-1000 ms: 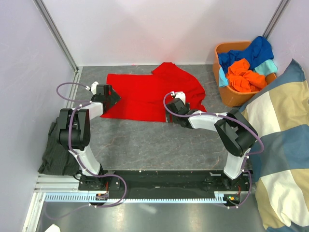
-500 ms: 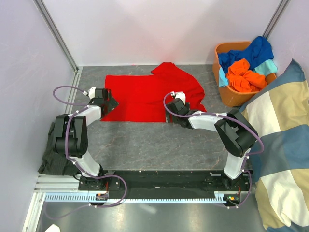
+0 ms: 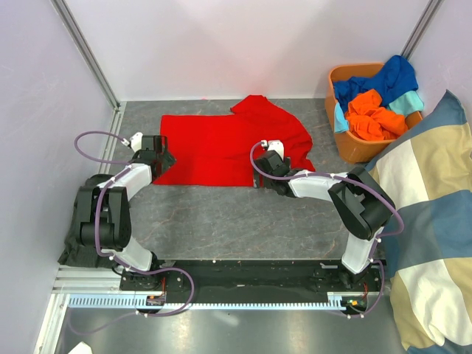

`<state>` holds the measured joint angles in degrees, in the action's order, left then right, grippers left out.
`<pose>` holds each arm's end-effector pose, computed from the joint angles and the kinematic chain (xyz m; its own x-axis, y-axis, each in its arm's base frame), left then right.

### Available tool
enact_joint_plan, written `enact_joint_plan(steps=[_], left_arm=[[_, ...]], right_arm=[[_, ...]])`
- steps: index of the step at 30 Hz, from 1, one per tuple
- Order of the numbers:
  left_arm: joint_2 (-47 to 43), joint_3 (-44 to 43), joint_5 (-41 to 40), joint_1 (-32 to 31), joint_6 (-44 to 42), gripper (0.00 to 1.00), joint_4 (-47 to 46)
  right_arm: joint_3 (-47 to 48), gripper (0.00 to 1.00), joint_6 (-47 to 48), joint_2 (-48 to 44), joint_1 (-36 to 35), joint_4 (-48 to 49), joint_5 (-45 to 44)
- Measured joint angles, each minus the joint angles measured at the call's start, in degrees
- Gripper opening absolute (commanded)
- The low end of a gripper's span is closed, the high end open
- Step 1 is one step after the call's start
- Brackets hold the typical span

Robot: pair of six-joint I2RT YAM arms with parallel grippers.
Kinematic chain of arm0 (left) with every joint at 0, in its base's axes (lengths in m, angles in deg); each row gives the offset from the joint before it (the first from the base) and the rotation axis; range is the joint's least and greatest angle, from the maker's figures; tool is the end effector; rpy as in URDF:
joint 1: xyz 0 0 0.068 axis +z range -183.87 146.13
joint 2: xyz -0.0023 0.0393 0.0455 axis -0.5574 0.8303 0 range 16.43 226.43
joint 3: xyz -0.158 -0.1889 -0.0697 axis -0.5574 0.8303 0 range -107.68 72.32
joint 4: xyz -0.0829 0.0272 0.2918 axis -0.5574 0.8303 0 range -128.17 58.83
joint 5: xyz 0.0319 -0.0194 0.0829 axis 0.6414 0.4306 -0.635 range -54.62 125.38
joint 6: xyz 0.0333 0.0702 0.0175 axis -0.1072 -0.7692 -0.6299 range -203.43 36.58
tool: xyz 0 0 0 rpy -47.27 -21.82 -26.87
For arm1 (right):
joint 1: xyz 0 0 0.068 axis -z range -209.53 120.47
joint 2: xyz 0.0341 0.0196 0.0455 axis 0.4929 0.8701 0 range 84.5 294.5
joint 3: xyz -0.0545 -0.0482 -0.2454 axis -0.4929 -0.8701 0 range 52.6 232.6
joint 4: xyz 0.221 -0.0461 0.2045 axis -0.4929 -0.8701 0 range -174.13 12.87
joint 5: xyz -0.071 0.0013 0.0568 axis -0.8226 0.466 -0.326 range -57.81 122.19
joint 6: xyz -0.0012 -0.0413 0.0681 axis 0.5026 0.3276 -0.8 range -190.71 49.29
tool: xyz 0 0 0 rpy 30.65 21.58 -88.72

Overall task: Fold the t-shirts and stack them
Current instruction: Fold the flattened tshirt in 1/3 of the way

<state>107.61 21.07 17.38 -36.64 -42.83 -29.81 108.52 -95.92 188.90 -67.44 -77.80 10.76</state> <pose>0.3797 0.0029 0.1156 -0.4623 -0.5972 -0.6554 -0.6062 0.7523 -0.2580 0.3382 0.2316 0.0702 -0.7034 -0.0451 -0.7094 -0.0926 0.9953 0.0285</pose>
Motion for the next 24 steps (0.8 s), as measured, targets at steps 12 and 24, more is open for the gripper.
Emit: enact_joint_plan(steps=[12, 24], left_arm=[[0.8, 0.0, -0.7, 0.0, 0.0, 0.63, 5.2], [4.5, -1.6, -1.0, 0.0, 0.0, 0.61, 7.1]], right_arm=[[-0.5, 0.9, 0.0, -0.3, 0.0, 0.6, 0.2], [-0.9, 0.91, 0.0, -0.5, 0.0, 1.1, 0.2]])
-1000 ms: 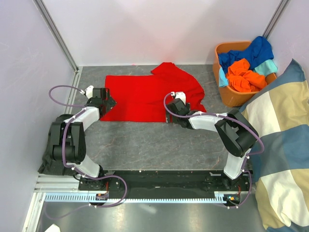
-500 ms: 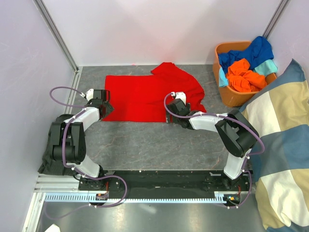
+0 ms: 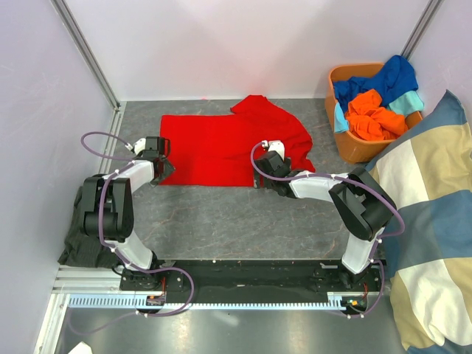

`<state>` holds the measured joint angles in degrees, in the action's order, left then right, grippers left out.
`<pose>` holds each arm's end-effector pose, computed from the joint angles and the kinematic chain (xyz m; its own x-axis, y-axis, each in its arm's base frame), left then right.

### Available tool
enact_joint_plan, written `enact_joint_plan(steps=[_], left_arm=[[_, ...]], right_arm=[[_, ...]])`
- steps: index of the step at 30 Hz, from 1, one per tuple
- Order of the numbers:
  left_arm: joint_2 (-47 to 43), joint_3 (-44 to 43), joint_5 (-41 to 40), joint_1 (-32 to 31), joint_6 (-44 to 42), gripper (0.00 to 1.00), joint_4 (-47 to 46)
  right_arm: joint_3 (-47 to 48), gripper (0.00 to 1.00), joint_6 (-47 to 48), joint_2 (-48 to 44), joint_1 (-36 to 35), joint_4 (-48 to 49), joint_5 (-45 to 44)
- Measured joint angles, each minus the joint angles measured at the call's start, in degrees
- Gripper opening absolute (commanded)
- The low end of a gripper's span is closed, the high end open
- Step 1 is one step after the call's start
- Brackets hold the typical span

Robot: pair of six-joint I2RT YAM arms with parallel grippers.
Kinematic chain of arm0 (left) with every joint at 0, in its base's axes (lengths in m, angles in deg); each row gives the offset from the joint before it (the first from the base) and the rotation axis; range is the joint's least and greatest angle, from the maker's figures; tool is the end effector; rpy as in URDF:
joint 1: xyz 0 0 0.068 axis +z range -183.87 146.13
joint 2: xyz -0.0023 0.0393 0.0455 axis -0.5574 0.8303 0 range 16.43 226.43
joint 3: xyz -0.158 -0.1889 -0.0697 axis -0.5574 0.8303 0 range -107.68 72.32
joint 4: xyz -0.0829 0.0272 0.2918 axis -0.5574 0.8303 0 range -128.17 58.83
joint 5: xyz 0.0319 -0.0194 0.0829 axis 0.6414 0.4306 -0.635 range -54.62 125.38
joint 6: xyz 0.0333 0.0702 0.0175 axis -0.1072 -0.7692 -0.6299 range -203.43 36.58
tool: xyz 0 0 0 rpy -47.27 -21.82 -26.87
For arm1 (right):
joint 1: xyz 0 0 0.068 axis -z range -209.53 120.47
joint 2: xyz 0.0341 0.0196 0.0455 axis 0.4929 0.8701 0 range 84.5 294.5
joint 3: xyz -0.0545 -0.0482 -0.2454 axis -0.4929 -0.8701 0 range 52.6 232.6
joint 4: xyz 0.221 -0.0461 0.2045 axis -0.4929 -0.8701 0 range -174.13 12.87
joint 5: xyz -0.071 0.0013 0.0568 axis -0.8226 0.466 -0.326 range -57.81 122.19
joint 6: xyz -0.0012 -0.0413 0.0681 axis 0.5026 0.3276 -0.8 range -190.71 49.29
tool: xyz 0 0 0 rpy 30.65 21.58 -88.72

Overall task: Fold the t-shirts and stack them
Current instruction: Fold the flattened tshirt in 1/3 of the way

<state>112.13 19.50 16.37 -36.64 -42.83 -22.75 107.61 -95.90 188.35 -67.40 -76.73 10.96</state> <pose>0.3719 0.0045 0.0870 -0.5636 -0.5887 -0.5794 -0.6481 0.7501 -0.1317 0.3366 0.2303 0.0703 -0.6975 -0.0397 -0.7155 -0.0947 0.9948 0.0371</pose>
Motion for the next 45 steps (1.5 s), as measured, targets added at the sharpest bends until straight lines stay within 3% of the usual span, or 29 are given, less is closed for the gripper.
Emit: enact_joint_plan(steps=[5, 9, 12, 28, 45], left_arm=[[1.1, -1.3, 0.0, 0.0, 0.0, 0.48, 0.5], [1.3, -1.6, 0.0, 0.1, 0.0, 0.31, 0.9], [1.6, -1.7, 0.1, 0.0, 0.0, 0.29, 0.8], [-0.1, -1.8, 0.0, 0.0, -0.1, 0.35, 2.5], [-2.5, -1.7, 0.0, 0.0, -0.4, 0.34, 3.4]], right_arm=[[-0.1, 0.91, 0.0, -0.1, 0.0, 0.1, 0.0], [-0.1, 0.91, 0.0, -0.1, 0.0, 0.1, 0.0], [-0.1, 0.91, 0.0, -0.1, 0.0, 0.1, 0.0], [-0.1, 0.91, 0.0, -0.1, 0.0, 0.1, 0.2], [-0.1, 0.91, 0.2, -0.1, 0.0, 0.1, 0.2]])
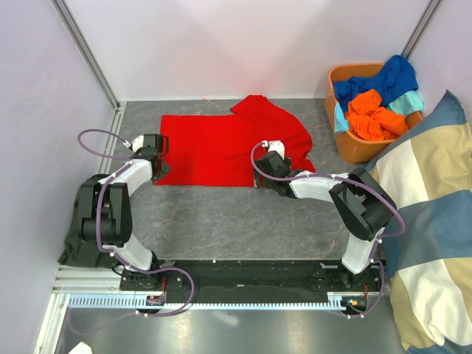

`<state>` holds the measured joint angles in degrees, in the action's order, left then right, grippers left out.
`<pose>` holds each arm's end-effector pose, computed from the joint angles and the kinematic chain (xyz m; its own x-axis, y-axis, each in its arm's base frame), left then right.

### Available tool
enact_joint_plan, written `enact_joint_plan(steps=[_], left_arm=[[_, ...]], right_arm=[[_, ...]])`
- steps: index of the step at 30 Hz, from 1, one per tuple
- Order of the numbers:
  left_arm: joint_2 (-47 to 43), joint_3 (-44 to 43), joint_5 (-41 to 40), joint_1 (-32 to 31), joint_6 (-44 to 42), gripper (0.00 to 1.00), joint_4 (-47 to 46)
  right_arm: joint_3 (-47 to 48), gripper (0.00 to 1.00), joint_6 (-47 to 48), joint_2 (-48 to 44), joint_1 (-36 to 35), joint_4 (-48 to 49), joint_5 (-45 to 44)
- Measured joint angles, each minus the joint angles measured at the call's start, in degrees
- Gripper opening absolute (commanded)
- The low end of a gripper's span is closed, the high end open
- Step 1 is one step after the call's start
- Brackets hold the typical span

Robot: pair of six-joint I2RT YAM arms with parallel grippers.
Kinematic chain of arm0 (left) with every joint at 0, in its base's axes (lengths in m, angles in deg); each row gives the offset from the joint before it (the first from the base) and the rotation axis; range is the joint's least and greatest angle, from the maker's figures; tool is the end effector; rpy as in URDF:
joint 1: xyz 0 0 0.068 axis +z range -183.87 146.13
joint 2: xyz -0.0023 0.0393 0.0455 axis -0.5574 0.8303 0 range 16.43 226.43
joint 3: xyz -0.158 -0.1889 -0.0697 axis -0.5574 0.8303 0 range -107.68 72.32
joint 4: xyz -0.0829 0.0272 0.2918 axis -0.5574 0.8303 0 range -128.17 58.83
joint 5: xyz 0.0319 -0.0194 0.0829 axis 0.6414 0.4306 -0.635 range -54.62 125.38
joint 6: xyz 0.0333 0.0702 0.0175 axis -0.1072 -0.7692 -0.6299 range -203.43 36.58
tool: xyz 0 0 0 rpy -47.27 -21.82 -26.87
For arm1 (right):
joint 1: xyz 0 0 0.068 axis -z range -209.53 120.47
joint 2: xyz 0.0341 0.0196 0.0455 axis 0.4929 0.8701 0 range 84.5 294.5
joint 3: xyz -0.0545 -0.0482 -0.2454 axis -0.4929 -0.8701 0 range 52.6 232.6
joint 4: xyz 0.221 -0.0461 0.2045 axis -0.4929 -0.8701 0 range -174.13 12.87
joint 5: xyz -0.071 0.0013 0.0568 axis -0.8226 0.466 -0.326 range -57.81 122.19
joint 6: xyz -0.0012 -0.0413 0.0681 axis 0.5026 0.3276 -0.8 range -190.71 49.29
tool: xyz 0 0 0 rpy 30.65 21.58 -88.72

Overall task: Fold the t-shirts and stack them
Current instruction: Fold the flattened tshirt in 1/3 of the way

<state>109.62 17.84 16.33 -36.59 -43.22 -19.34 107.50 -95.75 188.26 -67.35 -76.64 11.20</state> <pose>0.3732 0.0048 0.1077 -0.5596 -0.5843 -0.5878 -0.6434 0.7533 -0.1363 0.3364 0.2301 0.0703 -0.6978 -0.0413 -0.7151 -0.0984 0.9944 0.0385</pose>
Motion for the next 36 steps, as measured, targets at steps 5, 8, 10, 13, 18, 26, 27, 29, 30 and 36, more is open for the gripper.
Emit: enact_joint_plan(steps=[5, 8, 10, 13, 18, 26, 27, 29, 30, 36], left_arm=[[1.1, 0.0, 0.0, 0.0, 0.0, 0.37, 0.0], [1.8, 0.0, 0.0, 0.0, 0.0, 0.4, 0.2], [2.2, 0.0, 0.0, 0.0, 0.0, 0.4, 0.3], [2.9, 0.0, 0.1, 0.0, 0.0, 0.4, 0.3], [3.6, 0.0, 0.1, 0.0, 0.0, 0.38, 0.3], [3.6, 0.0, 0.0, 0.0, 0.0, 0.29, 0.4], [3.6, 0.0, 0.0, 0.0, 0.0, 0.28, 0.4], [3.6, 0.0, 0.0, 0.0, 0.0, 0.19, 0.4], [3.6, 0.0, 0.0, 0.0, 0.0, 0.14, 0.4], [3.6, -0.1, 0.1, 0.0, -0.1, 0.02, 0.3]], right_arm=[[0.0, 0.91, 0.0, 0.0, 0.0, 0.0, 0.0], [0.0, 0.91, 0.0, 0.0, 0.0, 0.0, 0.0], [0.0, 0.91, 0.0, 0.0, 0.0, 0.0, 0.0], [0.0, 0.91, 0.0, 0.0, 0.0, 0.0, 0.0], [0.0, 0.91, 0.0, 0.0, 0.0, 0.0, 0.1], [0.0, 0.91, 0.0, 0.0, 0.0, 0.0, 0.1], [0.0, 0.91, 0.0, 0.0, 0.0, 0.0, 0.1], [0.0, 0.91, 0.1, 0.0, 0.0, 0.0, 0.1], [0.0, 0.91, 0.1, 0.0, 0.0, 0.0, 0.1], [0.0, 0.91, 0.0, 0.0, 0.0, 0.0, 0.1]])
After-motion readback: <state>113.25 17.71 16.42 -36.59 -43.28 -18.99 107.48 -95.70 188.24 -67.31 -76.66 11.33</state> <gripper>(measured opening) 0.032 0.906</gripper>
